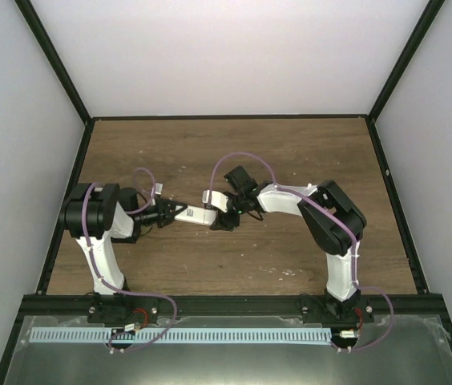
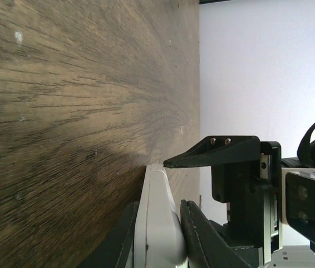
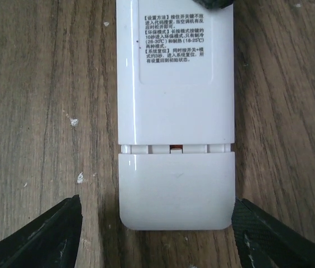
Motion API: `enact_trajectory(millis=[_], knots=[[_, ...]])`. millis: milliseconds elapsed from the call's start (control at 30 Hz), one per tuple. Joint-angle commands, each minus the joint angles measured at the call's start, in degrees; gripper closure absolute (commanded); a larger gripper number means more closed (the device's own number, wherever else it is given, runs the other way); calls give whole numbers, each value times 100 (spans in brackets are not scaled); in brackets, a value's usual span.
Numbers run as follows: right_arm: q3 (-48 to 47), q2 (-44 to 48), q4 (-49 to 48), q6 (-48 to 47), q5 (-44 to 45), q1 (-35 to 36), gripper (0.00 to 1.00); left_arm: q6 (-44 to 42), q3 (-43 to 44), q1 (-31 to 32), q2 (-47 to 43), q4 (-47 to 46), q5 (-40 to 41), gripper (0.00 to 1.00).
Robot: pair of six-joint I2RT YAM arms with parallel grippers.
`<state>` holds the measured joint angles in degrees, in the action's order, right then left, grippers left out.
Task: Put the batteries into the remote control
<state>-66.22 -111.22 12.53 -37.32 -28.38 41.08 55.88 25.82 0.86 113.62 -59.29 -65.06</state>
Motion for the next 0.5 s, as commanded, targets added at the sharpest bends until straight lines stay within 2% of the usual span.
enact_trajectory(millis=[0, 233, 467], knots=[[-244, -94, -95, -126, 204, 64, 29, -262, 2, 46, 32, 227, 63, 100], [-295, -198, -102, -113, 323, 85, 35, -277, 34, 37, 37, 266, 50, 100], [-412, -285, -10, -91, 289, 92, 49, -288, 32, 37, 37, 283, 59, 100]])
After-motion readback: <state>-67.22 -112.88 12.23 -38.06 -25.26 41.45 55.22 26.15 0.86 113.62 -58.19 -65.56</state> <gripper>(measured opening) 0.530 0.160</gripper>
